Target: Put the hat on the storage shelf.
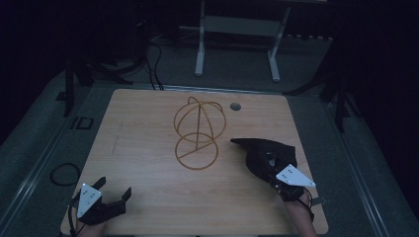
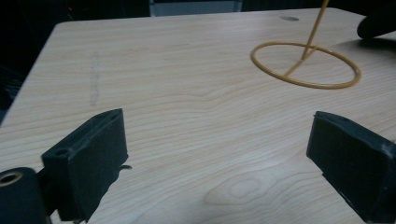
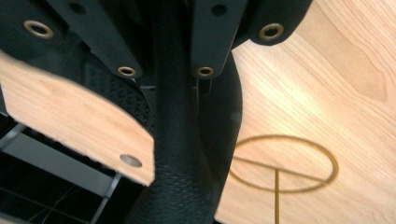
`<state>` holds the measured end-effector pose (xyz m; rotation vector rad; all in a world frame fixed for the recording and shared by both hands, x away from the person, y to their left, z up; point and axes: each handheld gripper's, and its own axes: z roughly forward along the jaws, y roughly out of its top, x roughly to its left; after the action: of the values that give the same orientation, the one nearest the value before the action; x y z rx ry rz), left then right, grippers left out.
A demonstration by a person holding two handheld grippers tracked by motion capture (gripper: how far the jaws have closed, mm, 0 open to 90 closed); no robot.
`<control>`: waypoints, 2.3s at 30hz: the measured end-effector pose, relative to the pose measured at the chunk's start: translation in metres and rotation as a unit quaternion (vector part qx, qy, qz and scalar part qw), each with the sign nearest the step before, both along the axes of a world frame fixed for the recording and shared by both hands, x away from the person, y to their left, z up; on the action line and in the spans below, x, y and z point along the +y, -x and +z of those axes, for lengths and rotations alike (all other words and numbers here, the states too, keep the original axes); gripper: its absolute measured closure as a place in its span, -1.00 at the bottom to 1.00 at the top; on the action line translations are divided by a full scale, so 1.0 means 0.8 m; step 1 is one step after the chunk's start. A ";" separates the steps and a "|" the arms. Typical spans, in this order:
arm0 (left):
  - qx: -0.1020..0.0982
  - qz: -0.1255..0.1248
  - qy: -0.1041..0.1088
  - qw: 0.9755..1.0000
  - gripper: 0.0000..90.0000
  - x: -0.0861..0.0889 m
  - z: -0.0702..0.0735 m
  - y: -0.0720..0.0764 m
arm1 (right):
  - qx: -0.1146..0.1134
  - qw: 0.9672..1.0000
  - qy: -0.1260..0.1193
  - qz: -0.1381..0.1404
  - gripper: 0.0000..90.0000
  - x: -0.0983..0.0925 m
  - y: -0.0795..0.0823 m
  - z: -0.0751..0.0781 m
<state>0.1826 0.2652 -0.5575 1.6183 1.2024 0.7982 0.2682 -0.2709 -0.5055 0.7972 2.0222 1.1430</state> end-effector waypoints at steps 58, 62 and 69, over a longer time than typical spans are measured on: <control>-0.007 -0.456 -0.058 0.888 0.21 -0.255 0.212 -0.012 | -0.059 0.962 0.035 0.263 0.95 0.099 0.118 0.081; 0.003 -0.469 -0.074 0.880 0.40 -0.254 0.213 -0.011 | -0.057 0.962 0.036 0.266 0.95 0.099 0.117 0.081; 0.021 -0.487 -0.053 0.871 0.83 -0.251 0.209 -0.016 | -0.053 0.961 0.040 0.268 0.95 0.102 0.118 0.080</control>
<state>0.1952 0.0643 -0.3902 2.0260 0.2359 0.1612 0.1734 -0.1891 -0.4414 0.1331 2.2420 1.3462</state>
